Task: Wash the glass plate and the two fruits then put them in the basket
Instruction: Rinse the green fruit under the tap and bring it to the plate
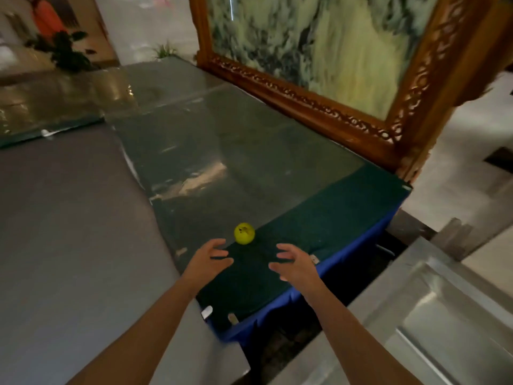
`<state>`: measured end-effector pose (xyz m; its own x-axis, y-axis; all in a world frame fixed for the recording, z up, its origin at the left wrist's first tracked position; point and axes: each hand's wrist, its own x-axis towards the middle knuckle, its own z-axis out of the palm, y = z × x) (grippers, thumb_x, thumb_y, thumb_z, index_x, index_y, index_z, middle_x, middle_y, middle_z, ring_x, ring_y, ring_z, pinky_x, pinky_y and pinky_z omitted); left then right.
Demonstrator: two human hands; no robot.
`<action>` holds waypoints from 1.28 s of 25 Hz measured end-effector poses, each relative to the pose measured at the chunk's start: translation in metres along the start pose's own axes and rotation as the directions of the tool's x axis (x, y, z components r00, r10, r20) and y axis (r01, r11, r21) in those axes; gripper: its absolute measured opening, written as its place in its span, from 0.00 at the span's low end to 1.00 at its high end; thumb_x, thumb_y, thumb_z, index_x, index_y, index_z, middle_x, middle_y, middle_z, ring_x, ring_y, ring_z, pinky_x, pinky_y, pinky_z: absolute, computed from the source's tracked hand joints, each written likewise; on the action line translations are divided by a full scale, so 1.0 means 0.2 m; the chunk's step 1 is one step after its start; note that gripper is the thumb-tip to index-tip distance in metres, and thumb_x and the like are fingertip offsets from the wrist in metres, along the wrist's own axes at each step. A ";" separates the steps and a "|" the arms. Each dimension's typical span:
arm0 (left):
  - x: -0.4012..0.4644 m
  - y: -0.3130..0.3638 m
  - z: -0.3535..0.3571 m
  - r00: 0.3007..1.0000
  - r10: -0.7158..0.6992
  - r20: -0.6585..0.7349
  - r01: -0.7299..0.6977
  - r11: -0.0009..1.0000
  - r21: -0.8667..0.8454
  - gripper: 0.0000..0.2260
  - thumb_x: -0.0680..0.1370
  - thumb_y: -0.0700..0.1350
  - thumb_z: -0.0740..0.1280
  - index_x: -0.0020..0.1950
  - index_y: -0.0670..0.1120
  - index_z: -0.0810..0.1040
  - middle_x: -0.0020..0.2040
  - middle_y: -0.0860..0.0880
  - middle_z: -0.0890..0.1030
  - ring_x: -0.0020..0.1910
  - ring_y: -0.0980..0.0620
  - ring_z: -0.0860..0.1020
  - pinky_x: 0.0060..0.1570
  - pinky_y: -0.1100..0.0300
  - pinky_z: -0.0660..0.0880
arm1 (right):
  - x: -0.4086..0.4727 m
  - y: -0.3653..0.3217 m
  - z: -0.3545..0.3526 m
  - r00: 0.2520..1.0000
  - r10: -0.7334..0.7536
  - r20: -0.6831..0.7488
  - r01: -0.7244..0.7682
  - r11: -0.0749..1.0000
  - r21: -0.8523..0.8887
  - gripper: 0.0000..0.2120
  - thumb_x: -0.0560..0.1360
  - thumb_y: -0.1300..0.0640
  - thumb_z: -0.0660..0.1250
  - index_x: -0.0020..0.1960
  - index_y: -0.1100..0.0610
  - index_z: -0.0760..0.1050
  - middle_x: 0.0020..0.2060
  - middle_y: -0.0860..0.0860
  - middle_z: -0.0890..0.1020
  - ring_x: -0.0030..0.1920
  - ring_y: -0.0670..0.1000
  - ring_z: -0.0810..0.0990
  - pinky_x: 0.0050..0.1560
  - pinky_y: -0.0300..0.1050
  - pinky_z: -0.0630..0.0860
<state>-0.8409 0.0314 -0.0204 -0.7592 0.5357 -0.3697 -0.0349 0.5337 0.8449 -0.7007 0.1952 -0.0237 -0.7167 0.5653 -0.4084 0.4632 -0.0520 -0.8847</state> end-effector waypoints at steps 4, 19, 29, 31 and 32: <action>0.30 -0.06 -0.06 1.000 -0.020 0.020 0.020 1.000 0.013 0.30 0.71 0.38 0.71 0.70 0.48 0.64 0.69 0.42 0.68 0.50 0.49 0.79 0.42 0.61 0.75 | 0.31 -0.01 0.16 1.000 0.002 0.003 -0.002 0.996 -0.093 0.33 0.68 0.58 0.73 0.70 0.52 0.64 0.67 0.54 0.71 0.54 0.51 0.76 0.52 0.46 0.75; 0.67 -0.13 0.12 0.956 0.064 0.287 -0.058 0.998 -0.029 0.28 0.73 0.36 0.67 0.71 0.50 0.64 0.69 0.46 0.70 0.58 0.50 0.75 0.43 0.62 0.80 | 0.60 0.04 0.31 0.994 -0.102 -0.039 0.098 0.989 -0.108 0.24 0.67 0.60 0.74 0.62 0.55 0.74 0.54 0.51 0.81 0.52 0.48 0.79 0.47 0.29 0.73; 0.11 0.32 0.90 0.783 0.237 0.575 -0.210 0.971 -0.114 0.24 0.70 0.31 0.69 0.59 0.54 0.71 0.54 0.51 0.77 0.37 0.57 0.82 0.35 0.65 0.78 | -0.14 0.32 -0.60 0.953 -0.154 -0.260 0.172 0.984 0.047 0.22 0.65 0.69 0.74 0.55 0.54 0.75 0.47 0.51 0.82 0.44 0.41 0.81 0.48 0.30 0.76; -0.04 0.32 1.14 0.718 0.181 0.672 -0.093 0.982 -0.166 0.26 0.71 0.32 0.69 0.62 0.56 0.69 0.56 0.54 0.76 0.42 0.58 0.83 0.37 0.60 0.81 | -0.34 0.44 -0.79 0.941 -0.129 -0.312 0.147 0.988 0.037 0.23 0.66 0.69 0.73 0.59 0.58 0.75 0.50 0.51 0.81 0.44 0.41 0.80 0.47 0.27 0.74; -0.11 0.30 1.26 0.687 0.162 0.709 -0.040 0.982 -0.185 0.28 0.71 0.33 0.70 0.63 0.56 0.69 0.57 0.53 0.77 0.45 0.57 0.83 0.38 0.57 0.81 | -0.43 0.52 -0.88 0.936 -0.122 -0.331 0.141 0.989 0.034 0.22 0.67 0.69 0.72 0.60 0.60 0.74 0.49 0.51 0.81 0.43 0.37 0.79 0.46 0.26 0.74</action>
<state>-0.6630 0.2165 -0.0586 -0.0666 0.9179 -0.3912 -0.1238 0.3814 0.9161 -0.4996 0.2850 -0.0404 -0.5541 0.8080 -0.2001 0.3394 -0.0002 -0.9406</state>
